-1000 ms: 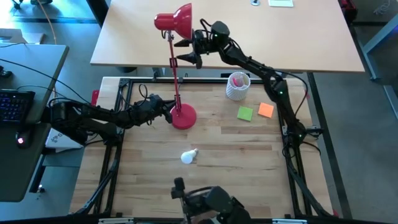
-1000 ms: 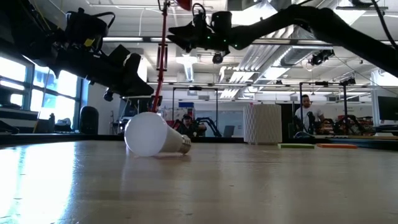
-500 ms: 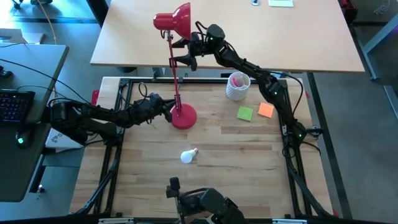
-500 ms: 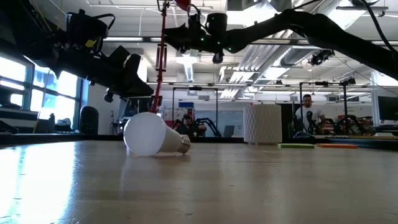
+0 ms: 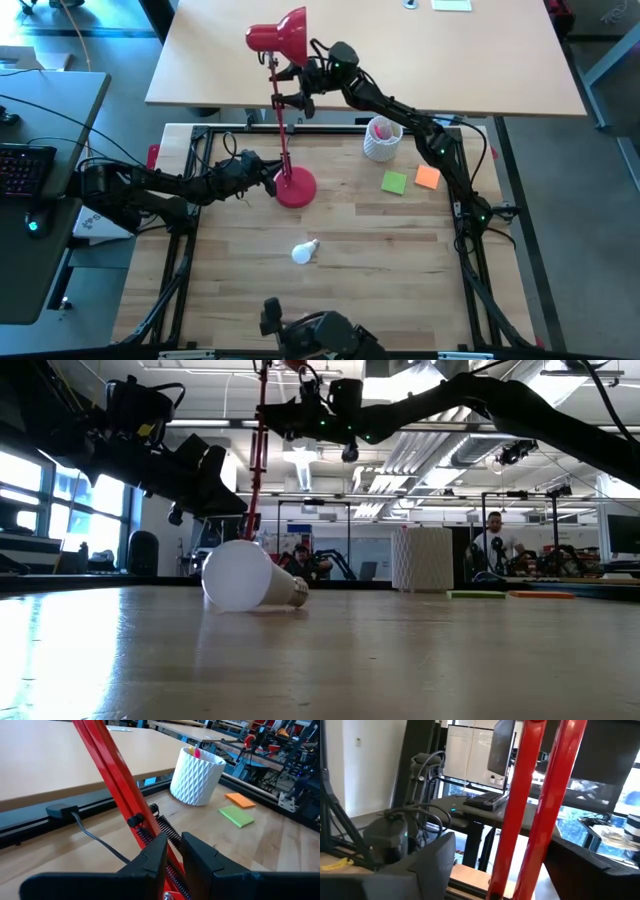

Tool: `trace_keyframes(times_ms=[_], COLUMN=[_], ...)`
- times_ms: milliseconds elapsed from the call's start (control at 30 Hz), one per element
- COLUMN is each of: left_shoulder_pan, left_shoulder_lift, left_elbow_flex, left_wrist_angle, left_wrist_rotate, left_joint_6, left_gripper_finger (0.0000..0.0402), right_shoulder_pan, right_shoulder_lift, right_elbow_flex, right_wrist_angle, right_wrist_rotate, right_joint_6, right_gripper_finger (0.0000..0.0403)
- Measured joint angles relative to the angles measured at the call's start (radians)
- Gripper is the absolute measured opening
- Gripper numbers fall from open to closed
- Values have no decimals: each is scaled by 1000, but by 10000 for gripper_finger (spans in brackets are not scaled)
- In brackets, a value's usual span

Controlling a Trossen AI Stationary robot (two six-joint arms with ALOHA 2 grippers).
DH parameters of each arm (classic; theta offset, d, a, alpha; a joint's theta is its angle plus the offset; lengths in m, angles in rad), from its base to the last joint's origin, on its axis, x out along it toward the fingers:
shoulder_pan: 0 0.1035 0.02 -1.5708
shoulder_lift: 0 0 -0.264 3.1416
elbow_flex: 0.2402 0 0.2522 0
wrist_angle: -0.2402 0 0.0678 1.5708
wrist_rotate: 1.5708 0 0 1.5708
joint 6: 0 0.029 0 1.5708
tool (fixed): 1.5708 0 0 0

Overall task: Screw lightbulb
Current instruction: Adjust the red lamp

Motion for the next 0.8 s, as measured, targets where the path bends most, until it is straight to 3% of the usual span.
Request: trace_keyframes(times_ms=[333,800], left_shoulder_pan=[0,-1], left_shoulder_lift=[0,0], left_elbow_flex=[0,0], left_wrist_angle=[-1,-39], left_wrist_rotate=[-7,-7], left_joint_6=[0,-9], left_gripper_finger=[51,51], right_shoulder_pan=[0,17], right_shoulder_lift=[0,-4], right_elbow_flex=[0,4], right_wrist_angle=[-23,-111], right_wrist_rotate=[-5,2], right_joint_6=[16,-32], right_gripper_finger=[116,112])
